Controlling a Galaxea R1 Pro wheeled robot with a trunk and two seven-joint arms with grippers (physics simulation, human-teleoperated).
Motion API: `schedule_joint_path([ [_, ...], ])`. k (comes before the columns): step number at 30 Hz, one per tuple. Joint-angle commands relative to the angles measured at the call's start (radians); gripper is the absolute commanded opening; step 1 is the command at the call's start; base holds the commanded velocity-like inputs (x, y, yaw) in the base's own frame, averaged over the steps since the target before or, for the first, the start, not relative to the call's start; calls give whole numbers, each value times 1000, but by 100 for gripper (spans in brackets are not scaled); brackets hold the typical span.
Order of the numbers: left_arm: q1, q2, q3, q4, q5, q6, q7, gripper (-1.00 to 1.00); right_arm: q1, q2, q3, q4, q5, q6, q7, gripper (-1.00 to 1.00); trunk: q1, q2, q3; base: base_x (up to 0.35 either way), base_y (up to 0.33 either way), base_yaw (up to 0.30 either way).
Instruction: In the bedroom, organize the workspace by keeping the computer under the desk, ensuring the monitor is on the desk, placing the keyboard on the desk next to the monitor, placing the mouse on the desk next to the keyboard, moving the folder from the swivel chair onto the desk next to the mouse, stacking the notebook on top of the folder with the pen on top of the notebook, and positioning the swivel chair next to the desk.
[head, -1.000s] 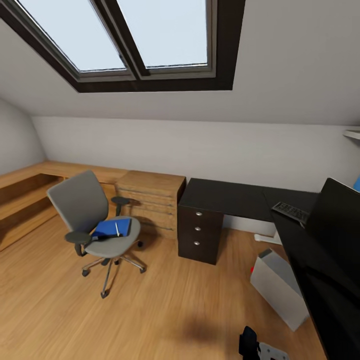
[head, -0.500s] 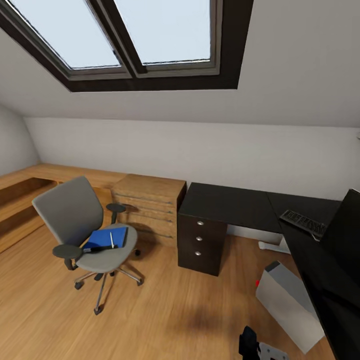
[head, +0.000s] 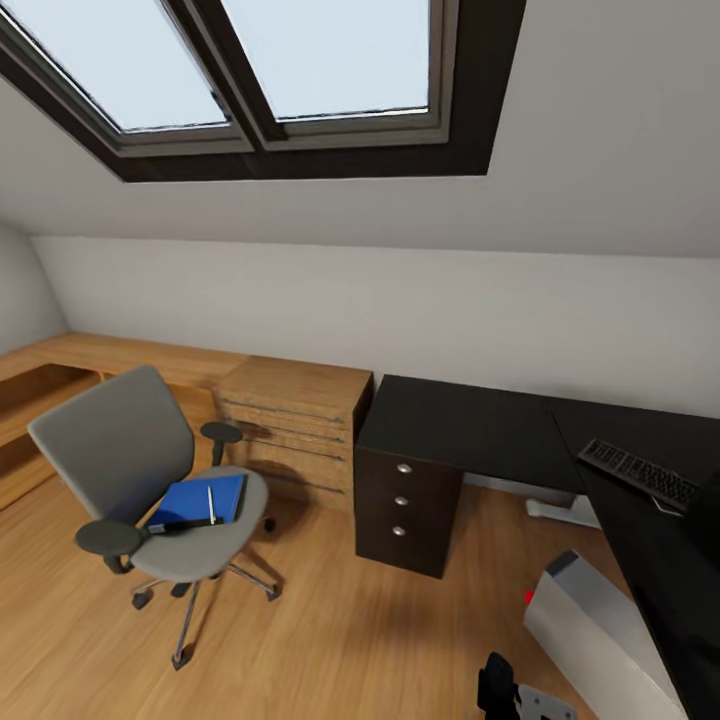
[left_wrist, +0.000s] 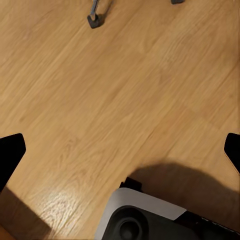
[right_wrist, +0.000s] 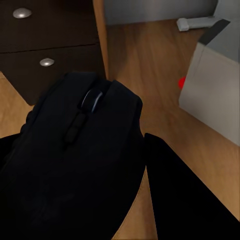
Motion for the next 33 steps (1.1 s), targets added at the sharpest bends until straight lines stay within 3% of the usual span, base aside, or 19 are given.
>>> schedule_joint_path([
  [1, 0, 0, -2, -2, 10, 0, 3, 100, -1, 0, 4, 1, -6, -3, -1, -100, 1, -2, -2, 326, 0, 0],
  [11, 0, -1, -3, -2, 10, 0, 2, 100, -1, 2, 4, 1, -7, -4, -1, -100, 1, -2, -2, 323, 0, 0],
  [14, 0, -14, -16, -4, 9, -10, 3, 100, -1, 15, 6, -12, -8, -4, -2, -100, 1, -2, -2, 68, 0, 0],
  [17, 0, -27, -33, -20, 9, -48, 4, 100, -1, 26, 7, -61, -8, 0, -5, -100, 1, -2, -2, 19, 0, 0],
  [20, 0, -37, -82, -122, 9, -66, 6, 100, -1, 51, 7, -204, -4, 66, -8, -100, 1, -2, -2, 5, 0, 0],
  [24, 0, -46, -109, -234, 8, 17, 9, 100, -1, 59, 8, -396, 11, 281, -10, -100, 1, -2, -2, 1, 0, 0],
  [27, 0, -66, -116, -395, 7, 175, 30, 100, -1, 60, 8, -651, 22, 583, -11, -100, 1, -2, -2, 0, 0, 0],
  [28, 0, -68, -117, -425, 7, 200, 39, 100, -1, 60, 8, -692, 23, 633, -11, -100, 1, -2, -2, 0, 0, 0],
  [30, -5, -79, -119, -547, 8, 297, 88, 100, -1, 60, 7, -845, 21, 823, -11, -100, 1, -2, -2, 0, 0, 0],
  [31, -9, -84, -119, -577, 9, 320, 103, 100, -1, 60, 8, -881, 21, 867, -11, -100, 1, -2, -2, 0, 0, 0],
  [33, -50, -122, -120, -661, 9, 411, 149, 100, -3, 61, 14, -1011, 18, 1023, -11, -100, 1, -2, -2, 0, 0, 0],
])
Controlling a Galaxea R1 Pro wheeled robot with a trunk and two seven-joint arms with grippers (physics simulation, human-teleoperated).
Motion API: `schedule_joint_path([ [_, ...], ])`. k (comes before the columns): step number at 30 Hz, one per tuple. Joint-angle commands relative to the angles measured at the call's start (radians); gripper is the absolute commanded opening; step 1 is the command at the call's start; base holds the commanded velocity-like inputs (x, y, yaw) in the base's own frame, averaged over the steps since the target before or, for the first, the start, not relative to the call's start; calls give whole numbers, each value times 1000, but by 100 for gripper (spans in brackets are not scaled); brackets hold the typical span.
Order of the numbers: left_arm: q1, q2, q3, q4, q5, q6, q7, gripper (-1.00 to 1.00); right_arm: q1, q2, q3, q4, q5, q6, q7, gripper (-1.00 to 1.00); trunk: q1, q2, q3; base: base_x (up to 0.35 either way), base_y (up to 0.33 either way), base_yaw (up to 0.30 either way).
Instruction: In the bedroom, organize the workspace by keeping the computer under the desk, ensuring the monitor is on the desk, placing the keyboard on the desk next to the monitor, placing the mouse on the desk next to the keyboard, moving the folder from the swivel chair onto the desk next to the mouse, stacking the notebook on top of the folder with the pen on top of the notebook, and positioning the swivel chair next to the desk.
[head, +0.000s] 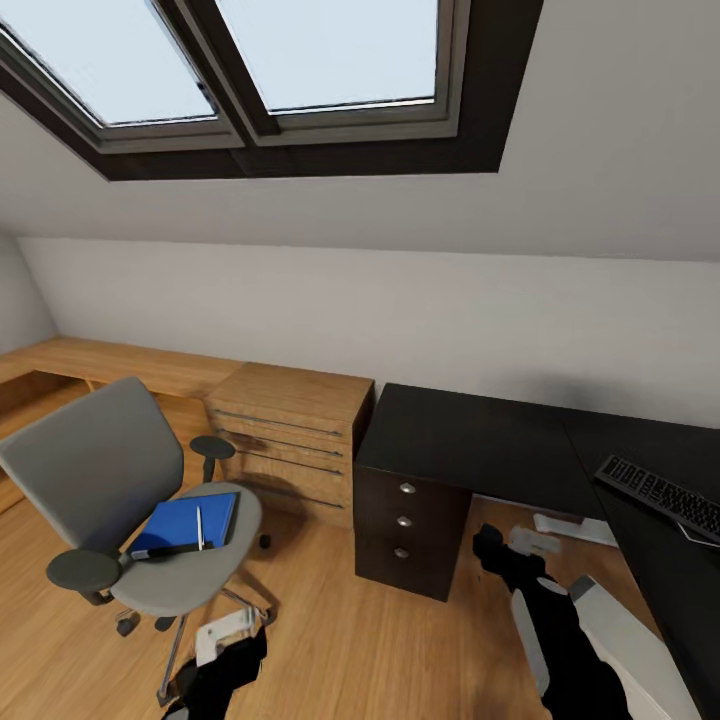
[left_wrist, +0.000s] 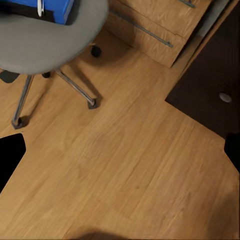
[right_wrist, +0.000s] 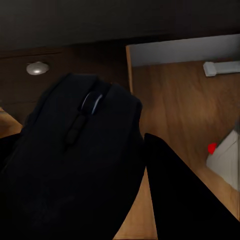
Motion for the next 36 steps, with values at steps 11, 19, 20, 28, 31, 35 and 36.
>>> schedule_joint_path([
  [11, -171, -40, 5, 63, 15, 132, 46, 100, 1, 17, 72, -267, -59, 347, -1, -100, 1, -2, -3, 109, -34, 18],
  [19, -171, -40, 2, 67, 13, 131, 52, 100, 3, 26, 78, -233, -59, 339, 0, -100, 1, -2, -10, 280, -209, 195],
  [20, -171, -40, 2, 69, 13, 132, 53, 100, 3, 26, 78, -231, -59, 338, 0, -100, 1, -2, -11, 270, -235, 214],
  [28, -171, -42, 3, 72, 13, 133, 53, 100, 3, 33, 80, -225, -61, 338, -2, -100, 1, -2, -20, 270, -236, 206],
  [31, -171, -42, 3, 72, 13, 133, 53, 100, 3, 40, 81, -225, -61, 339, -2, -100, 1, -2, -23, 279, -173, 198],
  [35, -171, -41, 3, 72, 14, 133, 52, 100, 3, 42, 83, -213, -60, 339, -2, -100, 1, -2, -28, 311, -1, 195],
  [36, -171, -41, 3, 72, 14, 132, 52, 100, 3, 43, 83, -210, -60, 339, -2, -100, 1, -2, -29, 321, 101, 194],
])
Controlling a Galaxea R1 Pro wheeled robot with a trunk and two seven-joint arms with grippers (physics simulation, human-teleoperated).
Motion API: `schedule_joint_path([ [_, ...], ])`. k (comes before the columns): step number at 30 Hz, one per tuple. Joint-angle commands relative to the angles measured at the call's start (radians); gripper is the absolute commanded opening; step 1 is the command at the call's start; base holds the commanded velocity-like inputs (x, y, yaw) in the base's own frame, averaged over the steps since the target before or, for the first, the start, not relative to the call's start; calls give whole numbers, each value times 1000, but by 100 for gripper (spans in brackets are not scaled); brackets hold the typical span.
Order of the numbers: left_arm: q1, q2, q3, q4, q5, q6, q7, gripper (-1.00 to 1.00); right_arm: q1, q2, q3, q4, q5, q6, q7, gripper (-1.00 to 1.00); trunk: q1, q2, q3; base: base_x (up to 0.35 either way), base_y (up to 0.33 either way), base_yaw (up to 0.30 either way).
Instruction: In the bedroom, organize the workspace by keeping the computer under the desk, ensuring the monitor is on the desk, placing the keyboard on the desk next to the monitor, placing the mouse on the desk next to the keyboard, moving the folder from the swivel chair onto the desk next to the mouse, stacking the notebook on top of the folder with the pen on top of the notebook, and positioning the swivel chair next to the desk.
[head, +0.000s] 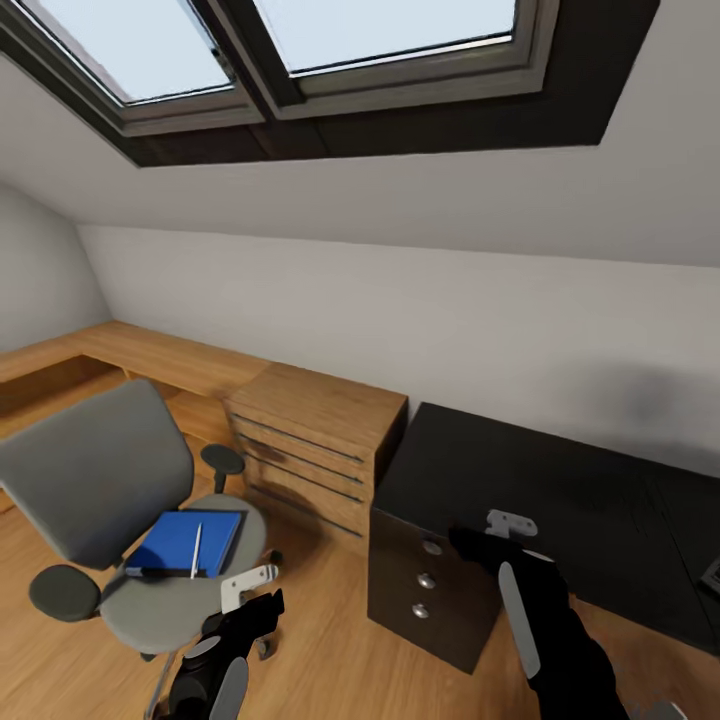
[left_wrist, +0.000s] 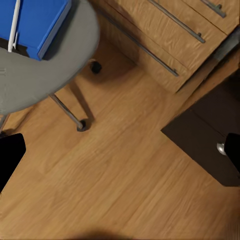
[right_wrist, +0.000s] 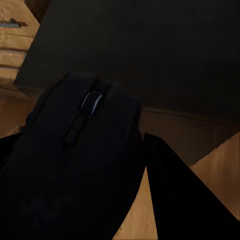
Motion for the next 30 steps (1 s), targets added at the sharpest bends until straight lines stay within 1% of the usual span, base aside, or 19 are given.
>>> schedule_joint_path([
  [1, -1, 0, -2, -1, 11, 2, 9, 100, -1, 1, 16, 3, -10, 3, -7, -100, 1, -2, -3, 324, 146, 194],
  [3, -1, 0, -2, -1, 11, 2, 8, 100, -1, 0, 28, 4, -9, 3, -6, -100, 1, -2, -6, 324, 152, 194],
  [9, -1, -1, -3, -1, 11, 1, 6, 100, -1, -1, 36, 4, -7, 3, -6, -100, 1, -2, -13, 324, 108, 193],
  [11, -1, -2, -5, -1, 11, 2, 4, 100, -1, -4, 44, 4, 6, 3, -7, -100, 1, -2, -14, 324, 13, 141],
  [14, -1, -2, -6, -1, 11, 2, 4, 100, 0, -5, 69, 5, 44, 3, -7, -100, 1, -2, -15, 325, 4, 59],
  [15, -1, -2, -6, -1, 11, 2, 4, 100, 0, -5, 82, 7, 70, 2, -8, -100, 1, -2, -16, 325, -22, 30],
  [16, -1, -3, -6, -1, 11, 2, 4, 100, 0, -4, 87, 9, 83, 2, -8, -100, 1, -2, -16, 325, -31, 24],
  [18, -1, -3, -6, -1, 11, 2, 3, 100, 1, -4, 99, 27, 121, 2, -8, -100, 1, -2, -16, 324, -50, 12],
  [19, -1, -3, -6, -1, 11, 2, 3, 100, 1, -4, 101, 30, 128, 1, -8, -100, 1, -2, -16, 324, -58, 8],
  [20, -1, -3, -8, -1, 11, 3, 1, 100, 1, -4, 108, 42, 158, 1, -9, -100, 1, -2, -16, 325, -74, 3],
  [21, -1, -3, -11, -1, 11, 3, 1, 100, 1, -4, 111, 43, 165, 1, -9, -100, 1, -2, -16, 325, -80, 2],
  [22, -1, -3, -20, -1, 11, 3, 1, 100, 1, -4, 119, 45, 182, 1, -11, -100, 1, -2, -16, 323, -101, 1],
  [23, -1, -2, -49, -1, 11, 3, 3, 100, 1, -4, 142, 48, 225, 1, -22, -100, 1, -2, -16, 319, -143, 1],
  [24, -1, -2, -54, -1, 11, 3, 3, 100, 1, -4, 147, 49, 235, 1, -25, -100, 1, -2, -16, 318, -148, 0],
  [25, -1, -1, -69, -1, 11, 3, 4, 100, 1, -5, 161, 60, 264, 0, -33, -100, 1, -2, -16, 317, -161, 0],
  [28, -1, 0, -76, -1, 12, 3, 5, 100, 1, -5, 169, 88, 277, -8, -35, -100, 1, -2, -16, 275, -103, 0],
  [30, -1, 0, -76, -1, 12, 3, 5, 100, 1, -5, 173, 104, 278, -15, -35, -100, 1, -2, -16, 129, -25, 0],
])
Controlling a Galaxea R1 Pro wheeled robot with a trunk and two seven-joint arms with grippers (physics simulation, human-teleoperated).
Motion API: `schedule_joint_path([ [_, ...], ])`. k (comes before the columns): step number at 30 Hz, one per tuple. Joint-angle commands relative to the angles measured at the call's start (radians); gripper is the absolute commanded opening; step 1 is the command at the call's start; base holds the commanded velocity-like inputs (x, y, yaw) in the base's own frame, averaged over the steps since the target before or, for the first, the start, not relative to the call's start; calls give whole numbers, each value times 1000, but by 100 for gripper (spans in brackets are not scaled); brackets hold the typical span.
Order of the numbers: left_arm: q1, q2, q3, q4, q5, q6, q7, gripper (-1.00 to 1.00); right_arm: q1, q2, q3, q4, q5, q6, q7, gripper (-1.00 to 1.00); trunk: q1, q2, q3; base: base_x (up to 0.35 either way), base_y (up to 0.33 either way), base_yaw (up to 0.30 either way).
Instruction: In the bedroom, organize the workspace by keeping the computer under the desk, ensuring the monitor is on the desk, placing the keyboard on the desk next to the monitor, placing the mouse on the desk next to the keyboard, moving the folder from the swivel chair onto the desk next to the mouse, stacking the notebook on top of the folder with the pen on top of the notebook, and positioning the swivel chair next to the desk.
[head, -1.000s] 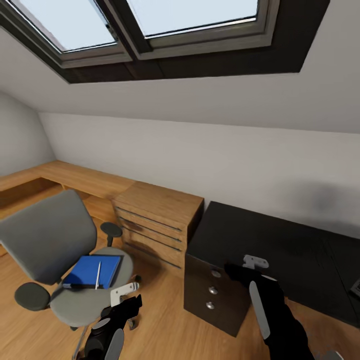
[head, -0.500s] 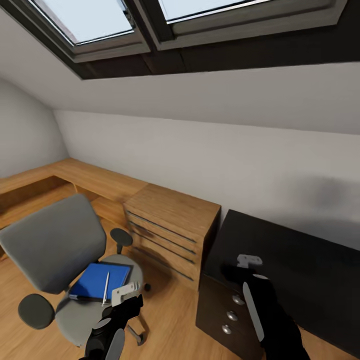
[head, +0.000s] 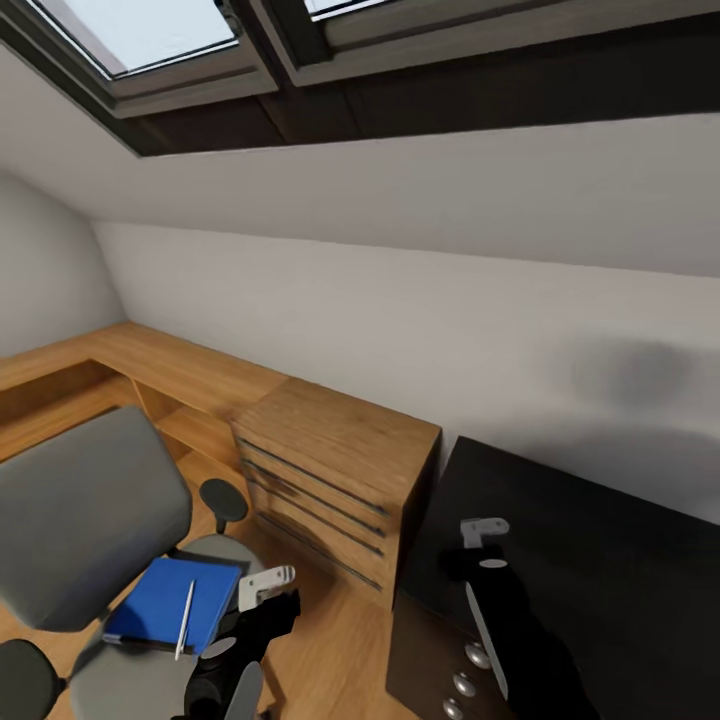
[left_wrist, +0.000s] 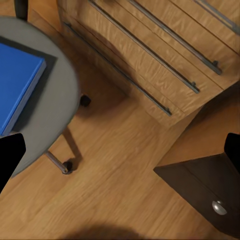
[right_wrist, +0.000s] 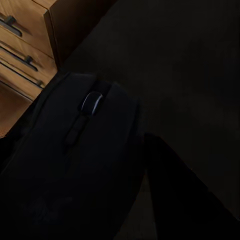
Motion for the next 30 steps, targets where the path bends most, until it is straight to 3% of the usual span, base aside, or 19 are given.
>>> schedule_joint_path([
  [1, -1, 0, -2, -1, 11, 2, 10, 100, -1, 0, 2, 17, -2, 1, -4, -100, 1, -2, -2, 106, -13, 0],
  [4, -1, 1, -1, -1, 11, 2, 11, 100, -2, 0, 5, 97, -4, -34, -4, -100, 1, -2, -2, 206, -6, 0],
  [11, -1, 1, 1, -20, 13, 3, 9, 100, -5, 0, 3, 170, -6, -79, -2, -100, 1, -2, -2, 83, -1, 0],
  [16, -1, 1, 2, -43, 34, 2, 10, 100, -13, -2, 1, 256, -7, -121, 0, -100, 8, -16, -8, 4, 0, 0],
  [25, -1, 1, 1, -47, 40, 3, 10, 100, -16, -4, -2, 295, -6, -169, 1, -100, 43, -79, -36, 0, 0, 0],
  [30, -1, 1, 1, -46, 41, 4, 10, 100, -25, -6, -4, 323, -6, -196, 1, -100, 43, -79, -36, 0, 0, 0],
])
